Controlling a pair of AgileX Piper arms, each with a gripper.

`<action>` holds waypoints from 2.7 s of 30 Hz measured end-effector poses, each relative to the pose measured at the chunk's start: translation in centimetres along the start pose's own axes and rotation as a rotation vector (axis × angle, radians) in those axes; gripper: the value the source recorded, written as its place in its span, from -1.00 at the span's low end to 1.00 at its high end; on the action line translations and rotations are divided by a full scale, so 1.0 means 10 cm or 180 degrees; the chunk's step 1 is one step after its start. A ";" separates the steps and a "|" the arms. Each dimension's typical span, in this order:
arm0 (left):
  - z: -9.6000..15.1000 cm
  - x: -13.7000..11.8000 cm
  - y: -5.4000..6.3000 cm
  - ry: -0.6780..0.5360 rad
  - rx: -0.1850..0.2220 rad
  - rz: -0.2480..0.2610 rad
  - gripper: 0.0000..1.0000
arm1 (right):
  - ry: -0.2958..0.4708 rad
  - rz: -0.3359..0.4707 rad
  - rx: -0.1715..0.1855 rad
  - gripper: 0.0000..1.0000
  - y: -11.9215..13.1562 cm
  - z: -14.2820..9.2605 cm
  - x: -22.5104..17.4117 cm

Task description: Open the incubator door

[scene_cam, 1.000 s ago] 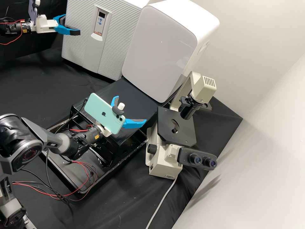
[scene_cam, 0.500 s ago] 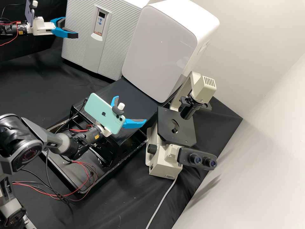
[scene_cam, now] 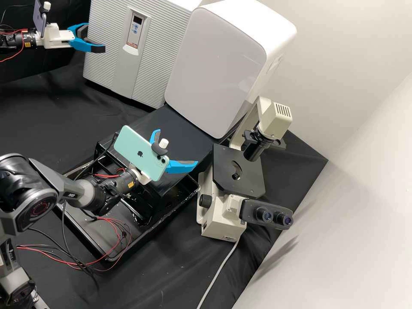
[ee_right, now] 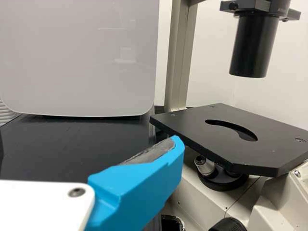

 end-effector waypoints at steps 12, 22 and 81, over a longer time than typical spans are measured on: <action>0.07 -0.04 0.04 0.0017 0.0026 0.0001 -1.00 | 0.0000 0.0000 0.0000 1.00 0.00 0.00 0.00; 0.07 -0.04 0.04 0.0017 0.0042 0.0001 -1.00 | 0.0000 0.0000 0.0000 1.00 0.00 0.00 0.00; 0.50 -0.47 0.01 0.0389 -0.0134 0.0048 -1.00 | 0.0000 0.0000 0.0000 1.00 0.00 0.00 0.00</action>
